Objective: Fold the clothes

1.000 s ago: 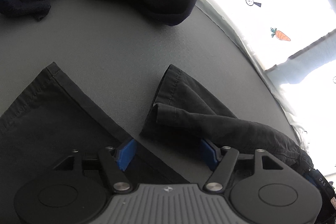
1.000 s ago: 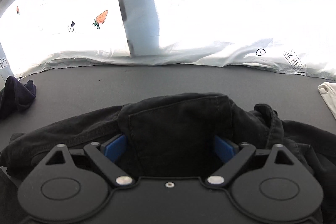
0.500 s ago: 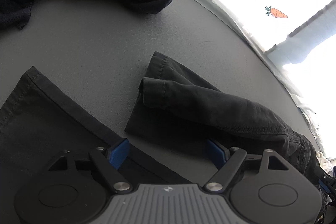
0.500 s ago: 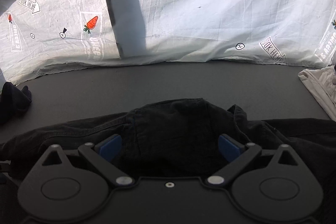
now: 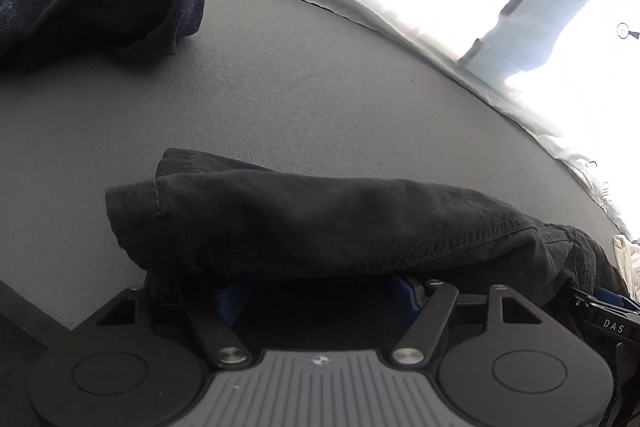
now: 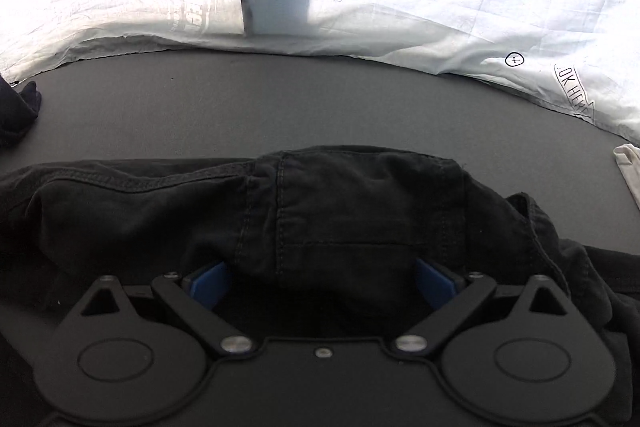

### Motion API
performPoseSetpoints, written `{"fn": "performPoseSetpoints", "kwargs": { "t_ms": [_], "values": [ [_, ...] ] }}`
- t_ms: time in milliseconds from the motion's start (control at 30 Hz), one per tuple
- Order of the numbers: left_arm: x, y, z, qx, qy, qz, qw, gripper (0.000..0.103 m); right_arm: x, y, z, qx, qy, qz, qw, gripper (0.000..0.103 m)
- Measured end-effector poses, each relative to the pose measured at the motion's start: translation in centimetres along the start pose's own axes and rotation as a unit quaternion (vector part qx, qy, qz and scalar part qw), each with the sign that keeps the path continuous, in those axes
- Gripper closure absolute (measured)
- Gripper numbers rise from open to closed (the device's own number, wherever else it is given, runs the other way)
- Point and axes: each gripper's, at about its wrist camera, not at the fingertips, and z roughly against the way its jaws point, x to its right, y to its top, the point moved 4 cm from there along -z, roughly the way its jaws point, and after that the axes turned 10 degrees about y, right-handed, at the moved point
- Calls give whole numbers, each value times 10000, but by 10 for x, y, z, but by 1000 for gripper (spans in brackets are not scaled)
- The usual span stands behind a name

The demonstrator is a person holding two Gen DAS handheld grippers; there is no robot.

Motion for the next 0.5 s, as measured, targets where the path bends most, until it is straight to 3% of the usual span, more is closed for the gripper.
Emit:
{"fn": "performPoseSetpoints", "kwargs": {
  "t_ms": [267,433,500],
  "values": [
    [12,57,-28,253,164,-8,9995,31,12,28,-22,72,-97,-79,9999,3],
    [15,58,-25,296,299,-82,9991,30,19,45,-36,117,-158,-129,9997,2],
    [10,47,-24,208,393,-132,9989,30,16,35,-25,213,-94,-236,9994,2]
  ]
}}
